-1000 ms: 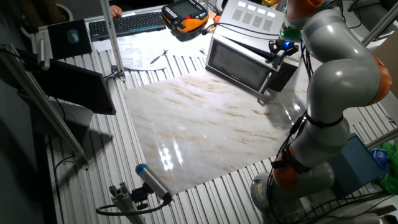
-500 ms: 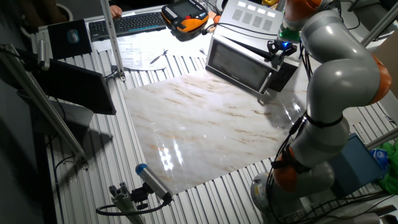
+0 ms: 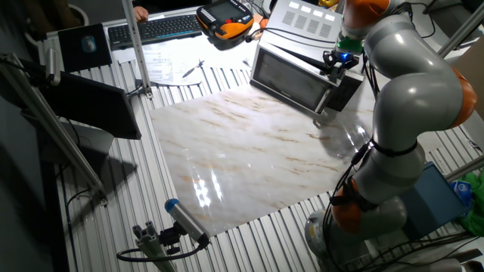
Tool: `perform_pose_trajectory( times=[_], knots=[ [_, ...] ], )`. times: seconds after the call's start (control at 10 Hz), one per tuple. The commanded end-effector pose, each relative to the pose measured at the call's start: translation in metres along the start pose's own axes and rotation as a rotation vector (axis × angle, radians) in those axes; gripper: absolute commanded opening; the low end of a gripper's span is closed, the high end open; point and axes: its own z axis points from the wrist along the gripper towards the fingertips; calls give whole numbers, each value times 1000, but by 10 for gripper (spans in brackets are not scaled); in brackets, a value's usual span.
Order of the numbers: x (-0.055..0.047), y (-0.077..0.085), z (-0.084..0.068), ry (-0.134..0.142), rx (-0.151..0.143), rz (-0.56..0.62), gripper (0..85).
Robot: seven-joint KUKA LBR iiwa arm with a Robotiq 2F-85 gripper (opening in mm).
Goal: Open the microwave door
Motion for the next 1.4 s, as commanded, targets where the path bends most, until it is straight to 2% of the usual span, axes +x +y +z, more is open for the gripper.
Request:
perform_pose_trajectory(
  times=[0.0,0.2,0.4,0.5,0.6,0.9,1.1,1.3],
  knots=[
    [4,2,1,-2,3,6,340],
    [24,9,-6,21,10,34,340],
    [47,17,-6,12,20,80,340],
    [53,20,-5,3,29,90,340],
    [51,19,-8,25,22,83,340],
    [56,22,-8,25,22,92,340],
    [67,31,-8,25,28,118,340],
    [84,41,-5,22,31,152,340]
  ],
)
